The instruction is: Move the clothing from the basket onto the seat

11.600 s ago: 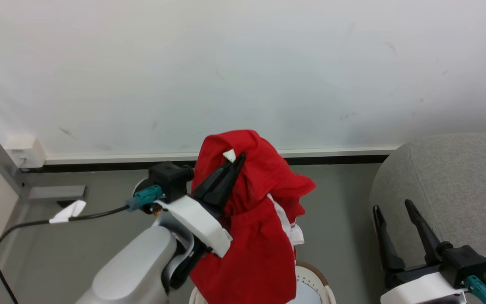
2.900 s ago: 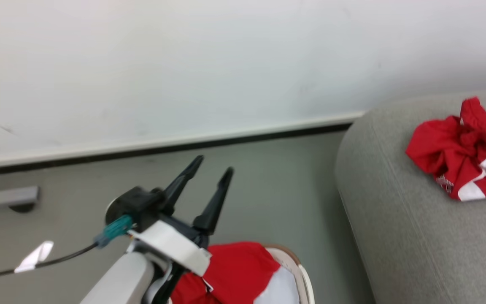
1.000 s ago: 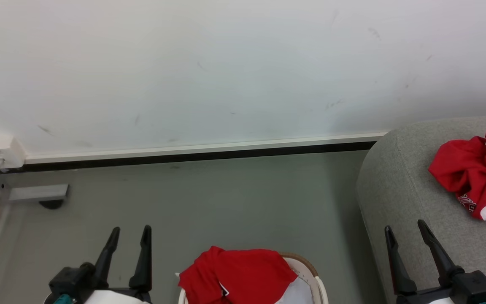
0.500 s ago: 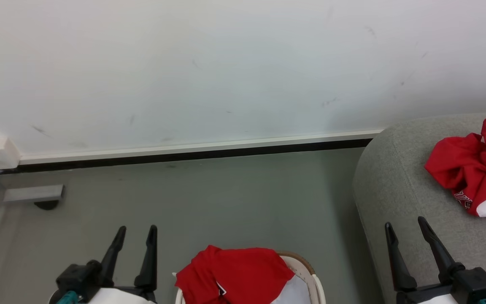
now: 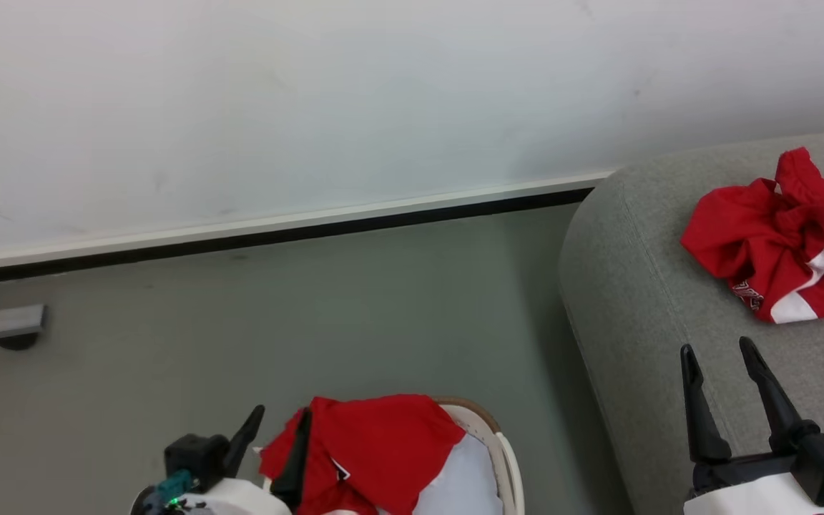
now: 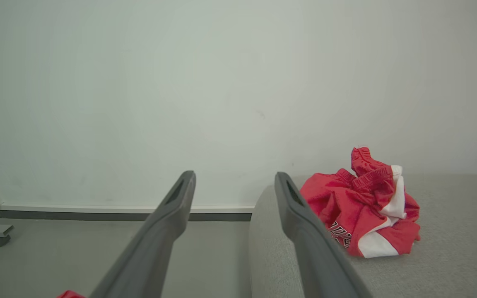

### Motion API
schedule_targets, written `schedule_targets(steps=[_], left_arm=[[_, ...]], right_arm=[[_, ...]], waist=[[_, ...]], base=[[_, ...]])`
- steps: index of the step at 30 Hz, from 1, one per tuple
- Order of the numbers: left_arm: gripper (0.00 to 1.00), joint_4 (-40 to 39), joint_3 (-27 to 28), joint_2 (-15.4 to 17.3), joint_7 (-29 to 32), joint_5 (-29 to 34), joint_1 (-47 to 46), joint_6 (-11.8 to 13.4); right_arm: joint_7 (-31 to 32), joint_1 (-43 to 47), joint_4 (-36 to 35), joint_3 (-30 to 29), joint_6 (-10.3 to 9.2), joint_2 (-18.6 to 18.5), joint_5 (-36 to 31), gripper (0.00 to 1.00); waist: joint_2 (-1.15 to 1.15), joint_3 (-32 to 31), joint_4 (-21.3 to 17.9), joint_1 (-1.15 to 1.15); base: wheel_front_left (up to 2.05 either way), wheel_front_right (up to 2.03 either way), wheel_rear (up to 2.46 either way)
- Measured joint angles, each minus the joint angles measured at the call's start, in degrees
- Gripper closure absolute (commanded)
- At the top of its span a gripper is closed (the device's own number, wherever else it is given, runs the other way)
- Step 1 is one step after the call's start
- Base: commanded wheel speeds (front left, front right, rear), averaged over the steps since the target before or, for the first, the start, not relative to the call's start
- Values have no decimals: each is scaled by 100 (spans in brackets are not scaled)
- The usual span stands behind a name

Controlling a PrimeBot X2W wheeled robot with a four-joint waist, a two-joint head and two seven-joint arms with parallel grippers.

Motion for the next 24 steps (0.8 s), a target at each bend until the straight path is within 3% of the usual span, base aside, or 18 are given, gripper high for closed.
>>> schedule_targets(steps=[9, 15, 24], left_arm=[[0, 1536, -860, 119, 203, -356, -938, 1], [0, 2137, -1591, 297, 608, -982, -1445, 0], [0, 2784, -2438, 684, 992, -1489, -2139, 0]], right_arm=[[0, -277, -204, -52, -1, -1, 62, 0], [-1, -642, -282, 302, 0, 4, 49, 0], [-1, -1068, -646, 234, 0, 1, 286, 0]], waist=[[0, 587, -423, 0], [0, 1125, -670, 1], [0, 2020, -971, 1]], base=[[0, 0, 0], [0, 0, 0], [0, 0, 0]])
